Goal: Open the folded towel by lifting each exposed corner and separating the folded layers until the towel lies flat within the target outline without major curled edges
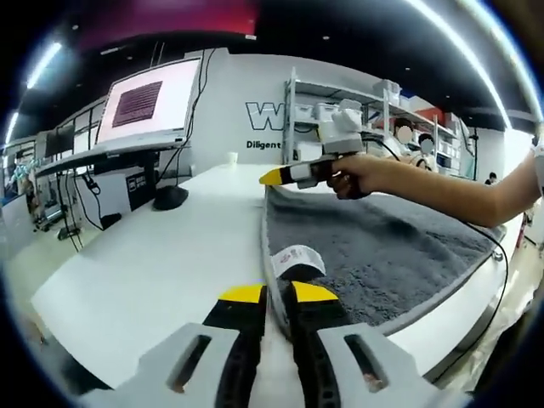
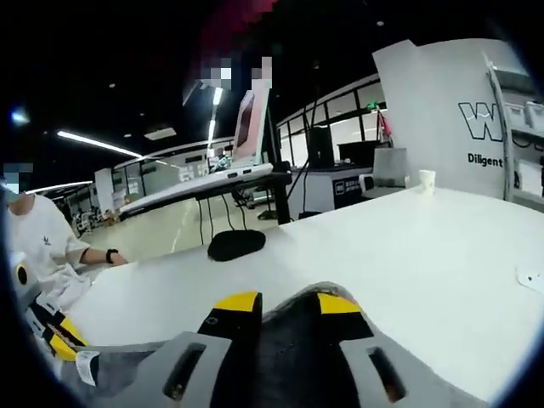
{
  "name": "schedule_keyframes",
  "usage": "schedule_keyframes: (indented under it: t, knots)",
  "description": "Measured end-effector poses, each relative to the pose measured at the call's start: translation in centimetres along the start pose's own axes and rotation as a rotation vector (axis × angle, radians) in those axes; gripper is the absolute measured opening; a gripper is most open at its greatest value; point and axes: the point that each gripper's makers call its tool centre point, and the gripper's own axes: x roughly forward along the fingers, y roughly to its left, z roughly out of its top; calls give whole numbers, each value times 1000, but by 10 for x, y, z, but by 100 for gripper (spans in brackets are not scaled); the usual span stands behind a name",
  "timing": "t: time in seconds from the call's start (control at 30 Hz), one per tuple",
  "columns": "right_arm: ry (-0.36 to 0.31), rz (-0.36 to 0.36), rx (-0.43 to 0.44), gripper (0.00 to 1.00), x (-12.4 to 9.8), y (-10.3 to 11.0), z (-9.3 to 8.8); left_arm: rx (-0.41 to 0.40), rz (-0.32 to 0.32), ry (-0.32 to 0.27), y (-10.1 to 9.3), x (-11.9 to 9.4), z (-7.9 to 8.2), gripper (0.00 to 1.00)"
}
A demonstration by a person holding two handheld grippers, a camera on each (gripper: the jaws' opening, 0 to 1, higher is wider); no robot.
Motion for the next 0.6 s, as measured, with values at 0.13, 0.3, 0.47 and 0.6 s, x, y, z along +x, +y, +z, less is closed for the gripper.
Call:
schedule_keyframes:
  t: [0.13,0.3,0.47,0.6]
  knots:
    - [-15,-7,-8,37,-3,-3,3,0,53,3,8,-6,0,27]
    - [-26,1,-7,37,-5,-5,4,-22,83,10,14,-10,-3,32]
    - [-14,9,-1,26,-6,-11,-5,-4,110,9,15,-11,-4,32]
    - [56,23,7,33,1,-9,-25,-15,120,13,17,-12,-4,35]
